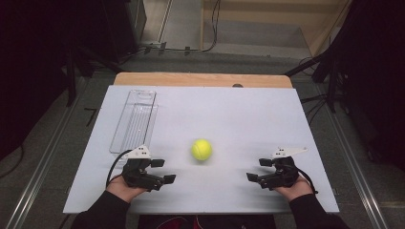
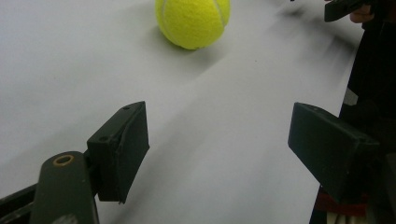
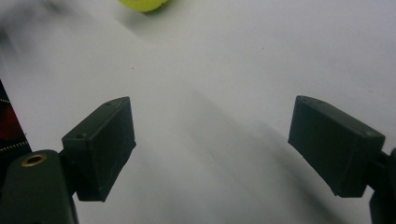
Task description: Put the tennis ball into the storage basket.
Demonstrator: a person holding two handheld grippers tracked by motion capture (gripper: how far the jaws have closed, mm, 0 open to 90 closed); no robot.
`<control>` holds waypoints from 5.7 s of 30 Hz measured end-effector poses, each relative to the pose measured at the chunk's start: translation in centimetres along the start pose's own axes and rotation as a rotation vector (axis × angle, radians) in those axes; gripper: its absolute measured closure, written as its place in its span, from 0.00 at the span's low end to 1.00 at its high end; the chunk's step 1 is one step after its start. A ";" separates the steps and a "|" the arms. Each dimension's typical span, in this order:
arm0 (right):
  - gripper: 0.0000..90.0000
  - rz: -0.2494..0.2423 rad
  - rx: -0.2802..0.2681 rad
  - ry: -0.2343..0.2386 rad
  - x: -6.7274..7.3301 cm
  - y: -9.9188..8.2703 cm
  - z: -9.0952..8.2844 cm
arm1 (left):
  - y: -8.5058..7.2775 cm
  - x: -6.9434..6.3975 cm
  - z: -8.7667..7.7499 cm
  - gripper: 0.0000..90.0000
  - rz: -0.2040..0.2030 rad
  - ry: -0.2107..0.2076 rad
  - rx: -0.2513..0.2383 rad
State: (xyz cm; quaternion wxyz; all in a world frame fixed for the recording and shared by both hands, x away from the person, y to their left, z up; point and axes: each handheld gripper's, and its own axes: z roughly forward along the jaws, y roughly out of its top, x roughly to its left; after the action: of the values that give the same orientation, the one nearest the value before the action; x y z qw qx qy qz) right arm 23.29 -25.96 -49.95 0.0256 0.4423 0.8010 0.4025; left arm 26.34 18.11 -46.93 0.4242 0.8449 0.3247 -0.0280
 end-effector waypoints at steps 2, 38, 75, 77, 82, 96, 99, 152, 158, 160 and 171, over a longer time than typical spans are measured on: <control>0.14 0.000 0.001 0.001 0.0 0.0 0.0 | 0.3 0.0 0.0 0.23 -0.011 -0.005 0.001; 0.14 0.006 0.000 -0.003 -0.1 0.0 0.0 | 3.6 0.1 1.5 0.00 -0.015 0.006 -0.014; 0.14 0.000 0.005 -0.001 0.0 0.1 0.2 | 8.7 0.7 4.2 0.00 0.017 0.008 -0.001; 0.14 0.001 0.006 -0.001 0.0 0.1 0.2 | 9.0 0.7 4.5 0.00 0.015 0.009 -0.001; 0.14 0.002 0.005 -0.001 0.0 0.1 0.2 | 9.6 0.7 5.1 0.00 0.015 0.004 -0.002; 0.14 -0.003 0.002 -0.001 0.0 0.1 0.1 | 11.2 0.8 7.0 0.00 0.020 0.007 0.006; 0.14 0.001 0.006 0.000 -0.1 0.1 0.2 | 11.4 0.7 7.6 0.00 0.025 0.011 0.009; 0.14 -0.006 0.007 -0.004 0.0 0.0 0.1 | 7.4 0.9 12.9 0.02 0.054 0.085 0.112; 0.14 -0.007 0.006 -0.004 -0.1 0.0 0.1 | 7.2 0.9 12.8 0.08 0.065 0.105 0.100; 0.14 -0.007 0.004 -0.005 -0.1 0.0 0.1 | 7.1 0.9 12.7 0.16 0.067 0.107 0.090; 0.14 -0.008 0.004 -0.004 -0.1 0.0 0.0 | 7.2 0.5 12.5 0.29 0.088 0.096 0.079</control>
State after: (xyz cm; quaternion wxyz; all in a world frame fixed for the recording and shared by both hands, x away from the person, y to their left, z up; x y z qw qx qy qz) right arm 23.34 -26.00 -49.99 0.0279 0.4399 0.8035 0.4002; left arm 33.72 6.11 -50.09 0.3752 0.8749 0.3057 0.0186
